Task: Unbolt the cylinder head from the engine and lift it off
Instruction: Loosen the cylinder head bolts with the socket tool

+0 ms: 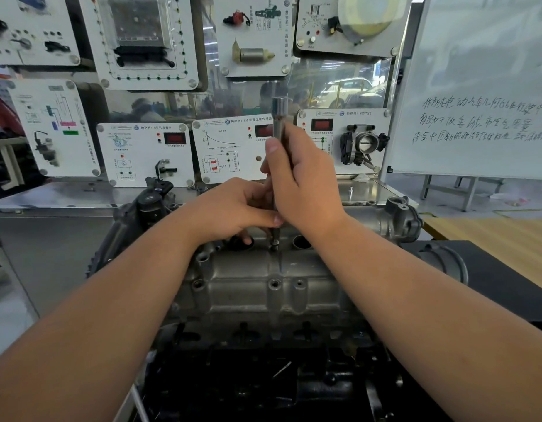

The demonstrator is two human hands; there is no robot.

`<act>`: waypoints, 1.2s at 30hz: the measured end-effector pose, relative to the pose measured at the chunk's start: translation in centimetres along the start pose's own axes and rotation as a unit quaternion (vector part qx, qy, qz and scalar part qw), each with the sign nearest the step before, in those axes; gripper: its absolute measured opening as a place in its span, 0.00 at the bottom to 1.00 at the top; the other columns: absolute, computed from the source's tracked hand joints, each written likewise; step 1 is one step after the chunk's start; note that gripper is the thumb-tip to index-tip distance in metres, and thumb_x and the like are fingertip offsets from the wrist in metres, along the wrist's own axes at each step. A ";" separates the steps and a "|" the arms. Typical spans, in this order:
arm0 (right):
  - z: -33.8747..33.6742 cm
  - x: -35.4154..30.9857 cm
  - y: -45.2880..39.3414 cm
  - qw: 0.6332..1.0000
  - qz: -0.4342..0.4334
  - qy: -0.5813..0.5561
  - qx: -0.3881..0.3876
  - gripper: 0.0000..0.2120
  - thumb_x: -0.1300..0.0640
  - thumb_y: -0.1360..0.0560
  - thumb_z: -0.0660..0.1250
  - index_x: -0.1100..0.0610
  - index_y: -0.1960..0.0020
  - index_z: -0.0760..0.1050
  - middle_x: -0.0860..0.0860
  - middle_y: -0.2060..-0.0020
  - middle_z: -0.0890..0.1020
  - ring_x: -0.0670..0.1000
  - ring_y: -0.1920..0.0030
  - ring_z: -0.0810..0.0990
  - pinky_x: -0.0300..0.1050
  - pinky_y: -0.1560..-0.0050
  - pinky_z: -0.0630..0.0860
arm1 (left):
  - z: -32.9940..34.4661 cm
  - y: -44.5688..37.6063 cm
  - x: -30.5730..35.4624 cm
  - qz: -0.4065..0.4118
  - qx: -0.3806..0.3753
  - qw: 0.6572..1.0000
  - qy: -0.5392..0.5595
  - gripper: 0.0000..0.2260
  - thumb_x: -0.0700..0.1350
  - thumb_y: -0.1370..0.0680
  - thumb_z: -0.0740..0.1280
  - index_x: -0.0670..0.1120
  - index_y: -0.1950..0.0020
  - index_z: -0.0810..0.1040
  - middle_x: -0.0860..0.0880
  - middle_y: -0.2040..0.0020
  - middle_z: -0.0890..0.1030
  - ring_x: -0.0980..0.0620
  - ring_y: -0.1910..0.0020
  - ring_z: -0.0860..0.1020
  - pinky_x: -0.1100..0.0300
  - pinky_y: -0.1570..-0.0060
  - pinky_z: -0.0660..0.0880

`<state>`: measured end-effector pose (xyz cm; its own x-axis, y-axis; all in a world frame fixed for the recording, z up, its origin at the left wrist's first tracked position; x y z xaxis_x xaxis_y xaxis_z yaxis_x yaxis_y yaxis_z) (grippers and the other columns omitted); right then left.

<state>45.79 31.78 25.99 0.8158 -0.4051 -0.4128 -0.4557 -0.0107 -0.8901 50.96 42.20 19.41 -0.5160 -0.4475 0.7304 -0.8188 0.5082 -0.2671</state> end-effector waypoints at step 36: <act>0.4 0.4 0.1 0.999 0.012 -0.035 -0.021 0.13 0.54 0.17 0.58 0.59 0.35 0.69 0.50 0.68 0.81 0.44 0.70 0.78 0.47 0.68 0.76 | 0.0 0.2 0.1 -0.012 0.002 1.000 -0.011 0.08 0.43 0.23 0.74 0.46 0.45 0.84 0.49 0.51 0.87 0.57 0.56 0.84 0.58 0.65 0.79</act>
<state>46.18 31.95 25.64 0.8271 -0.3406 -0.4470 -0.4883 -0.0418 -0.8717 50.72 42.25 19.47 -0.5021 -0.4751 0.7226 -0.8316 0.4945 -0.2528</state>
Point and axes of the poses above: each hand's wrist, its own y-axis away from the middle knuckle, its own z-axis out of the palm, x = y × z, the point moved 9 cm from there along -y, towards the middle knuckle
